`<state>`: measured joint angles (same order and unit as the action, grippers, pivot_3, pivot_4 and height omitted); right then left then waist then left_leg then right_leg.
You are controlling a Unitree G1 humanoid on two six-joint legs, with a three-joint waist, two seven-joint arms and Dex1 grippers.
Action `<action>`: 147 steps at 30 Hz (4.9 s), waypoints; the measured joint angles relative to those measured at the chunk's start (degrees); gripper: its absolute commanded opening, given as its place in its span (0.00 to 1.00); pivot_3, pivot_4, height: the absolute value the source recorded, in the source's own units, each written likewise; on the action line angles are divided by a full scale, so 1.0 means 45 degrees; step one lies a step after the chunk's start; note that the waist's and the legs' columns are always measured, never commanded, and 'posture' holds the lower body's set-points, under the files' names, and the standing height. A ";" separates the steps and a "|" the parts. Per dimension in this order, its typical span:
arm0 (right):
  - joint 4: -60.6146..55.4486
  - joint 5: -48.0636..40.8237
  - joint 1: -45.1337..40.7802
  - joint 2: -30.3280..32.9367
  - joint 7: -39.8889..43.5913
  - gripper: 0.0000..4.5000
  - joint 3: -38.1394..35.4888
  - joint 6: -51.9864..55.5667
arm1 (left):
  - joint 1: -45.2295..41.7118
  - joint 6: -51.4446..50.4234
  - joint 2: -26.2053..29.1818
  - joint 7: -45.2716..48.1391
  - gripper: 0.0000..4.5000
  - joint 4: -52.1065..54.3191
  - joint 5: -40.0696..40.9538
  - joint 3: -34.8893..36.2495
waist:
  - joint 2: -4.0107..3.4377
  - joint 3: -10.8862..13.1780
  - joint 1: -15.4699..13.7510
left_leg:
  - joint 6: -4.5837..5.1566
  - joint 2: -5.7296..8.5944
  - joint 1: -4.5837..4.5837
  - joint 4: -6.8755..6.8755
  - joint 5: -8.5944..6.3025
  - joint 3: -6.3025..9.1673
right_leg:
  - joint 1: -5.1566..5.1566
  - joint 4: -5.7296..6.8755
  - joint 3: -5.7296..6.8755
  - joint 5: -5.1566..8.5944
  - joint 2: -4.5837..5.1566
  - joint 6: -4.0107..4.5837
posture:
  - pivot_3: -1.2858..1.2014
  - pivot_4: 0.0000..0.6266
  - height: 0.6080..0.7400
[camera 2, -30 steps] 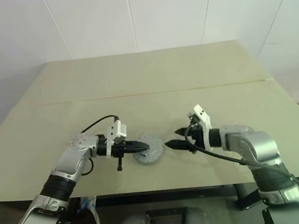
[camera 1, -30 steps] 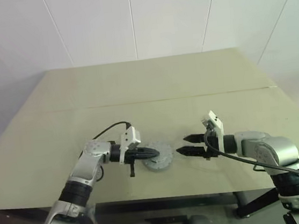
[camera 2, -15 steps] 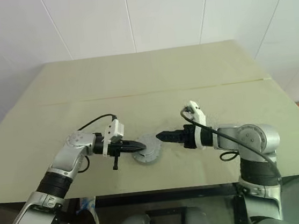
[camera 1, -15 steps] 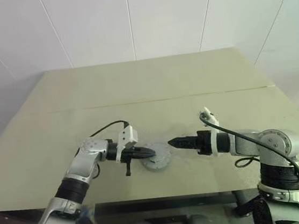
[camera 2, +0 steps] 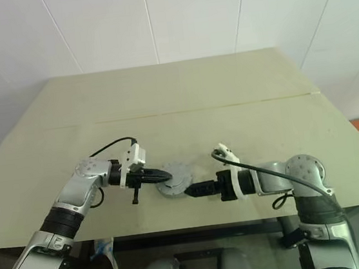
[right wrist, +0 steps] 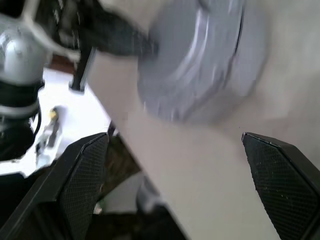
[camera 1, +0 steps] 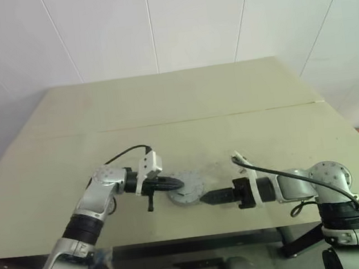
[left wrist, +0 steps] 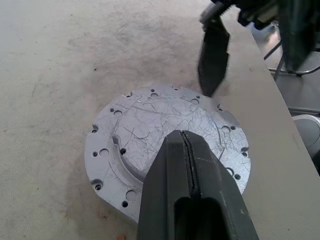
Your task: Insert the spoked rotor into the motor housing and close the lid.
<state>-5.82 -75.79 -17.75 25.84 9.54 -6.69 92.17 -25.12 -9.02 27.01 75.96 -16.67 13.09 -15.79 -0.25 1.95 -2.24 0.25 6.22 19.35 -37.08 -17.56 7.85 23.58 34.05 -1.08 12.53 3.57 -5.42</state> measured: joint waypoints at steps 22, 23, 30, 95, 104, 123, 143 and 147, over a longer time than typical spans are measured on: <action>0.2032 -0.5600 0.0279 -0.2462 -0.8753 0.99 -0.0141 -0.2192 | 0.0012 0.0184 0.0172 0.0070 0.00 -0.0264 -0.0006 0.0132 | 0.0005 -0.0011 0.0299 | -0.0031 -0.0036 -0.0021 0.0012 -0.0018 0.0001 | -0.0086 0.0012 0.0002 0.0023 -0.0016 0.0039 | 0.52 0.00 1.00; 0.2210 -0.6113 0.0271 -0.2692 -0.9463 0.99 0.0034 -0.2796 | 0.0011 0.0194 0.0191 0.0079 0.00 -0.0284 -0.0017 0.0165 | -0.0005 -0.0005 0.0370 | -0.0033 -0.0041 -0.0019 0.0015 -0.0019 0.0000 | -0.0088 0.0011 0.0001 0.0023 -0.0016 0.0040 | 0.52 0.00 1.00; 0.2943 -0.7744 -0.0254 -0.3656 -1.1950 0.80 0.0877 -0.5148 | -0.0033 0.0474 0.0079 0.0024 0.00 -0.0417 -0.0049 0.0196 | -0.0036 0.0023 0.0781 | -0.0032 -0.0085 -0.0004 0.0017 -0.0019 0.0000 | -0.0053 0.0013 0.0019 0.0024 -0.0038 0.0041 | 0.52 0.00 1.00; 0.8828 0.0501 -0.6246 -0.4592 -0.2639 0.28 -0.1654 -0.8396 | -0.1748 -1.0490 -0.3437 -1.0275 0.73 -0.3841 0.7961 1.0846 | 0.0016 0.0052 0.0689 | -0.0047 -0.0013 0.0168 -0.0021 0.0036 -0.0065 | 0.0245 0.0061 -0.0045 -0.0151 -0.0007 0.0064 | 0.52 0.00 1.00; 0.8923 0.2048 -0.6411 -0.4959 -0.1794 0.28 -0.1896 -0.8175 | -0.2357 -1.1274 -0.3866 -1.1056 0.99 -0.4047 0.9883 1.2199 | 0.0024 0.0047 0.0698 | -0.0109 -0.0007 0.0195 -0.0023 0.0070 -0.0063 | 0.0271 0.0065 -0.0047 -0.0157 -0.0001 0.0071 | 0.52 0.00 1.00; 0.8976 0.3560 -0.6449 -0.5529 -0.0809 0.28 -0.2693 -0.7713 | -0.2309 -1.0840 -0.4013 -1.0664 0.73 -0.3999 0.9522 1.0893 | 0.0026 0.0045 0.0723 | -0.0153 -0.0009 0.0180 -0.0053 0.0099 -0.0064 | 0.0314 0.0208 -0.0057 -0.0178 -0.0008 0.0108 | 0.52 0.00 1.00; 0.7254 0.5078 -0.6125 -0.6372 0.1154 0.44 -0.2601 -0.8105 | -0.1365 -1.1578 -0.3943 -0.8636 0.48 -0.3161 1.0815 1.1184 | 0.0032 0.0041 0.0753 | -0.0168 -0.0011 0.0173 -0.0071 0.0111 -0.0065 | 0.0323 0.0250 -0.0063 -0.0184 -0.0017 0.0117 | 0.52 0.00 1.00; 0.7286 0.5432 -0.6111 -0.6478 0.1432 0.71 -0.2504 -0.8316 | -0.1338 -1.2040 -0.4058 -0.8655 0.48 -0.3109 1.0803 1.0849 | 0.0038 0.0038 0.0747 | -0.0169 -0.0009 0.0168 -0.0079 0.0112 -0.0065 | 0.0319 0.0254 -0.0063 -0.0185 -0.0017 0.0119 | 0.52 0.00 1.00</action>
<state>26.97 -51.34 -45.25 -3.31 15.98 -17.96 54.75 -31.14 -63.20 8.75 37.01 -30.66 61.71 33.03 -0.08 2.13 1.12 -0.51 6.18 20.11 -37.43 -17.06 7.56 25.02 35.20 -1.37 11.69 3.49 -4.89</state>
